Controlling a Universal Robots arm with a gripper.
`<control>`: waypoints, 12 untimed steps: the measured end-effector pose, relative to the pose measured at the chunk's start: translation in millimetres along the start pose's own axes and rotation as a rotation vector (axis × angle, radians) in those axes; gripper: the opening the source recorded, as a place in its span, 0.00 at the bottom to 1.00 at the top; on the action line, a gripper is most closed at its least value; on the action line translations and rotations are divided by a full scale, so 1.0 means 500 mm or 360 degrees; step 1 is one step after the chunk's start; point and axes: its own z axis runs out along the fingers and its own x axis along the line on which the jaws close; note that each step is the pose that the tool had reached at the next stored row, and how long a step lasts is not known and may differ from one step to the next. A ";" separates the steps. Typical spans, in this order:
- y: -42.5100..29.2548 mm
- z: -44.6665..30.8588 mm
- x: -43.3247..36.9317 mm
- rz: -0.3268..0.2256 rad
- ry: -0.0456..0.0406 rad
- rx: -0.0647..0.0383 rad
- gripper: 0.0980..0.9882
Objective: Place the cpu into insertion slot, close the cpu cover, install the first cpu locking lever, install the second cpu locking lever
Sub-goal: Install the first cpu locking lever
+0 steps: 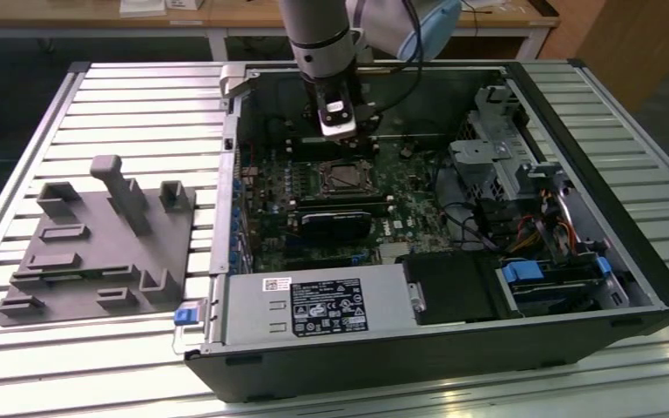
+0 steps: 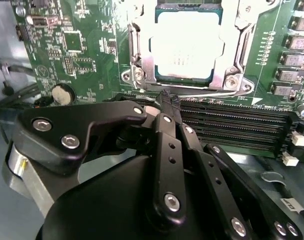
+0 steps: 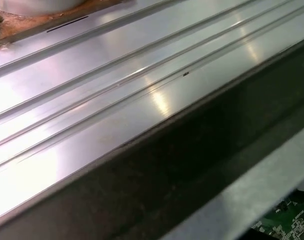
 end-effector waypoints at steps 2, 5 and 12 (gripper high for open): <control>0.001 0.003 0.001 0.0024 -0.0004 0.0005 0.01; 0.001 0.003 0.002 0.0022 -0.0004 0.0005 0.01; 0.003 0.007 -0.002 -0.0052 0.0009 -0.0011 0.01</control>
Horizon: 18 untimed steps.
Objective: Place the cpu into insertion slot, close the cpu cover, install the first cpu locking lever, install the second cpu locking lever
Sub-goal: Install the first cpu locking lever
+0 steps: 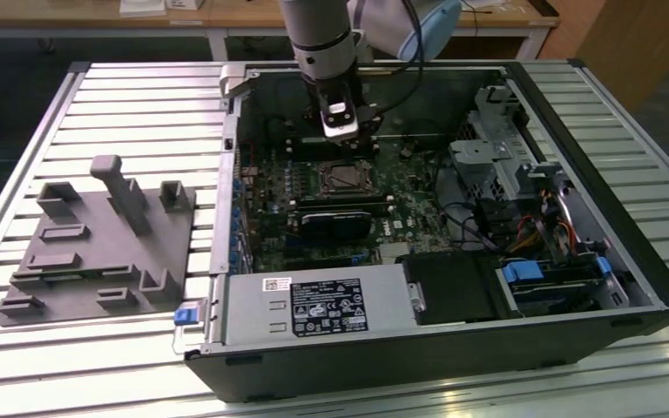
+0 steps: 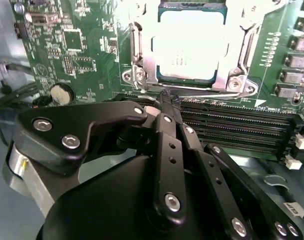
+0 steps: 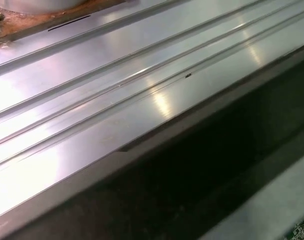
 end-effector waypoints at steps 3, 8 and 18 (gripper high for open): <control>0.002 0.004 -0.004 -0.0043 0.0007 -0.0009 0.01; 0.003 0.007 -0.007 -0.0070 0.0010 -0.0011 0.01; -0.007 0.009 -0.012 -0.0087 0.0011 -0.0012 0.01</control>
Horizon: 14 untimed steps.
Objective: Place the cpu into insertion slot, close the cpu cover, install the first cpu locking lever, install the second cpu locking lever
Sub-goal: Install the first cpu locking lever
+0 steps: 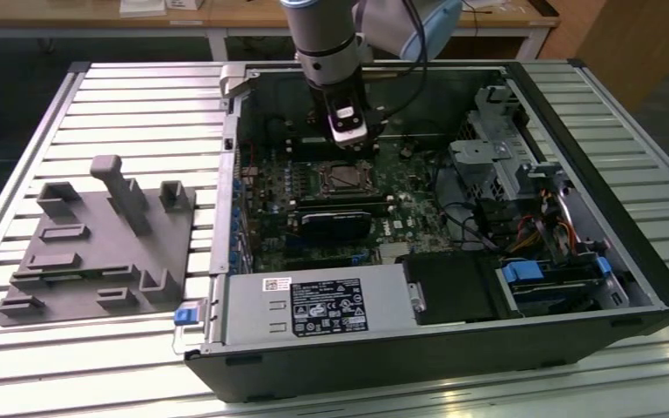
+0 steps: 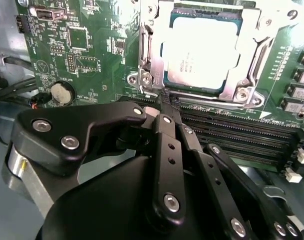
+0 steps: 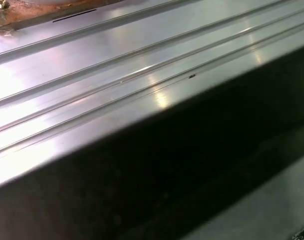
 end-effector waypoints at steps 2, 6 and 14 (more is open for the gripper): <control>-0.002 0.001 -0.001 -0.0006 0.0001 -0.0002 0.01; -0.005 0.002 -0.002 -0.0014 0.0006 -0.0010 0.01; -0.006 0.002 -0.002 -0.0017 0.0039 -0.0075 0.01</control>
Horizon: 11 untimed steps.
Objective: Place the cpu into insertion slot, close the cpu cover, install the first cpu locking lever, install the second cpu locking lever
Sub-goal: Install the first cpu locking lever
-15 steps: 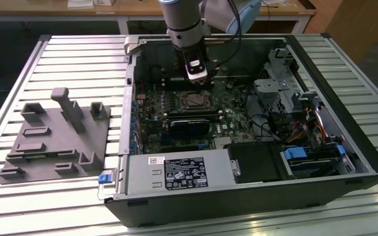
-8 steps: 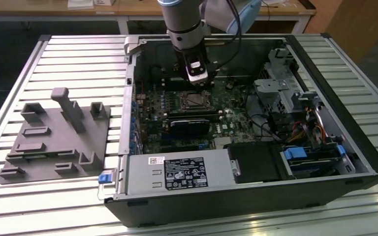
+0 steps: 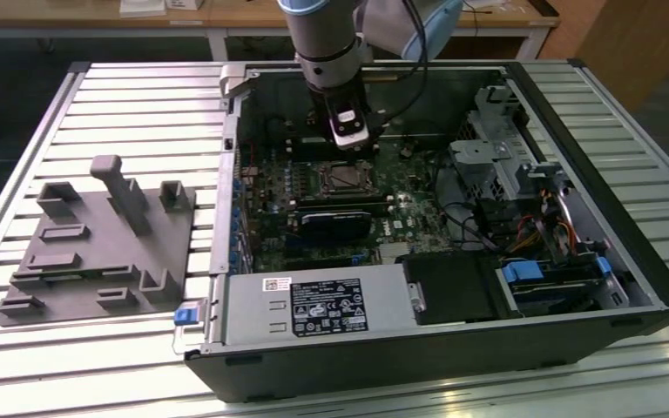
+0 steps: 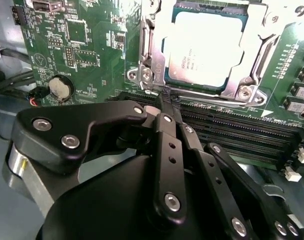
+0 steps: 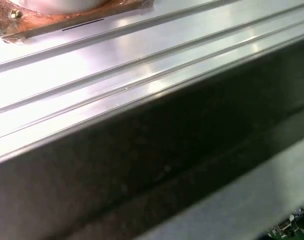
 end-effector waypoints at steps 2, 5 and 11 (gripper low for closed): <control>0.000 -0.001 0.000 0.0001 0.0002 -0.0004 0.01; 0.002 -0.008 -0.002 0.0001 0.0004 -0.0009 0.01; 0.005 -0.027 -0.005 0.0000 0.0005 -0.0010 0.01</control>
